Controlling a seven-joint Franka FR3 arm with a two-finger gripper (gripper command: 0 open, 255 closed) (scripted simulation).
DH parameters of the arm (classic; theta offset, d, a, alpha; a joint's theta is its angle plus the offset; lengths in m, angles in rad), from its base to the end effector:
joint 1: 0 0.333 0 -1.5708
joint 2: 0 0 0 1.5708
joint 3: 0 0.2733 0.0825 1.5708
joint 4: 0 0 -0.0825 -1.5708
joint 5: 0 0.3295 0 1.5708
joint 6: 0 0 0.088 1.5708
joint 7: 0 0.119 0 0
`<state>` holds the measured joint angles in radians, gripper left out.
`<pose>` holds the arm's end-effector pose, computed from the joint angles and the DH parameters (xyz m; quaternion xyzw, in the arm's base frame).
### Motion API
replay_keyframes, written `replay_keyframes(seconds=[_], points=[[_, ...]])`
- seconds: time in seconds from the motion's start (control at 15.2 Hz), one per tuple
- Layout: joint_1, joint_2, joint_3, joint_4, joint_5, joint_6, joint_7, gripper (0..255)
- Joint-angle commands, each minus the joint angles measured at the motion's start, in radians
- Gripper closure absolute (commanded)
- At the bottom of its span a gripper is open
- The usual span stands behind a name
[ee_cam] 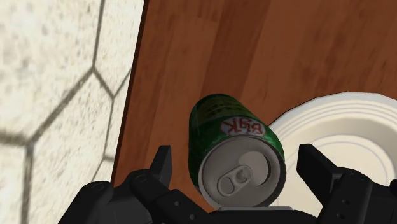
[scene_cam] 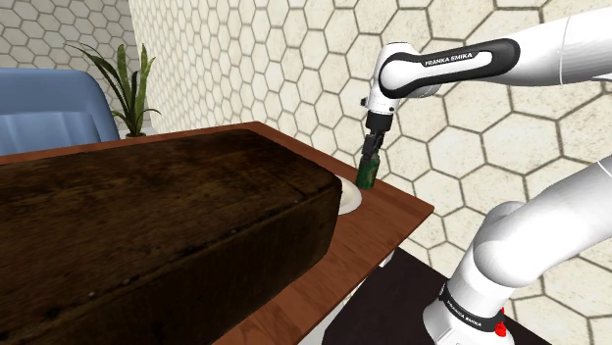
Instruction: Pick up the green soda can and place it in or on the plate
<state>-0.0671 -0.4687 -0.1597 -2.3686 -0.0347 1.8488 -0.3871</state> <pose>0.3604 -0.0893 0.4599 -0.9949 -0.0947 0.0210 0.0267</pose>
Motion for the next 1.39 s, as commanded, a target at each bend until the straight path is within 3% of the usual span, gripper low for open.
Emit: replay_keyframes(seconds=[0.0,0.07,0.66,1.32], points=[[0.0,0.0,0.0,0.0,0.0,0.0,0.0,0],[0.0,0.0,0.0,0.0,0.0,0.0,0.0,255],[0.0,0.0,0.0,0.0,0.0,0.0,0.0,255],[0.003,-0.009,0.007,0.127,0.003,-0.136,0.004,255]])
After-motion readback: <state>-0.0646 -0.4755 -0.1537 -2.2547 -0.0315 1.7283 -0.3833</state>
